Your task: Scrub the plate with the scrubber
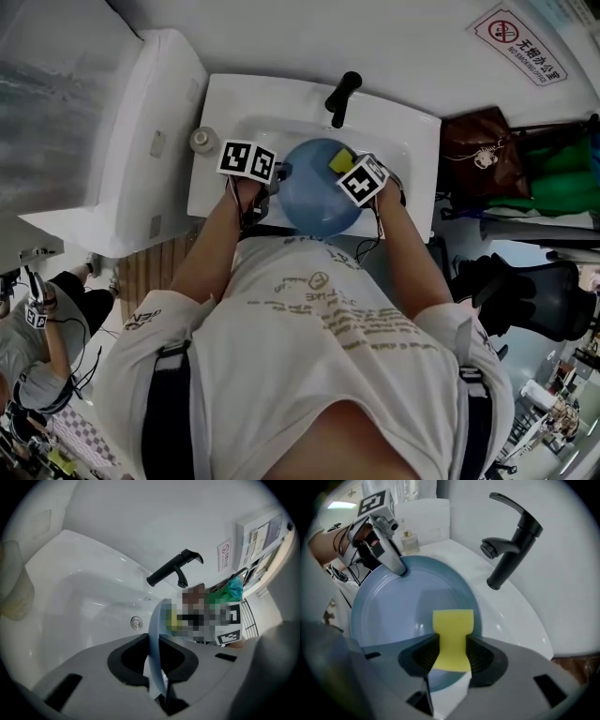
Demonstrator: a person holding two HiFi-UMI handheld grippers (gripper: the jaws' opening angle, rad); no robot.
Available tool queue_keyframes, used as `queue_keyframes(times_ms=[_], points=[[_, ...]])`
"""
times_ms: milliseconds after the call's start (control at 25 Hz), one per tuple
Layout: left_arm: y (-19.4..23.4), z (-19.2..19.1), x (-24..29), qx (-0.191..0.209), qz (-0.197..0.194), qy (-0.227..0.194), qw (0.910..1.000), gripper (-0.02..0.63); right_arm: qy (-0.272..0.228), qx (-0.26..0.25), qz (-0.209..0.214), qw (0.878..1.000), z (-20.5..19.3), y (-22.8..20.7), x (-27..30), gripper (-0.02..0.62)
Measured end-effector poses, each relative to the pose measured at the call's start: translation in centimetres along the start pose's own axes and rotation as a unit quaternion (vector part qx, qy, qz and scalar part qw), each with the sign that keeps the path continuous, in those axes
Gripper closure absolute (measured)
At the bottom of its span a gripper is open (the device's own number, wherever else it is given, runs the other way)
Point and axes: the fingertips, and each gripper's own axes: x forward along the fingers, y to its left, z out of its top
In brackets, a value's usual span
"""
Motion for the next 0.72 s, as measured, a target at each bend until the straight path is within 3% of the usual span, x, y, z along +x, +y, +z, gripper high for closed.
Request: queue_keyframes(times_ms=[400, 720], points=[[0.9, 0.6, -0.7, -0.014, 0.002, -0.033, 0.9993, 0.565, 0.014, 0.028, 0.032, 0.999, -1.6, 1.7, 0.3, 0.413], [1.6, 1.8, -1.8, -0.042, 0.012, -0.088, 0.9952, 0.561, 0.007, 0.147, 0.069, 0.987, -3.0, 2.8, 0.5, 0.410]])
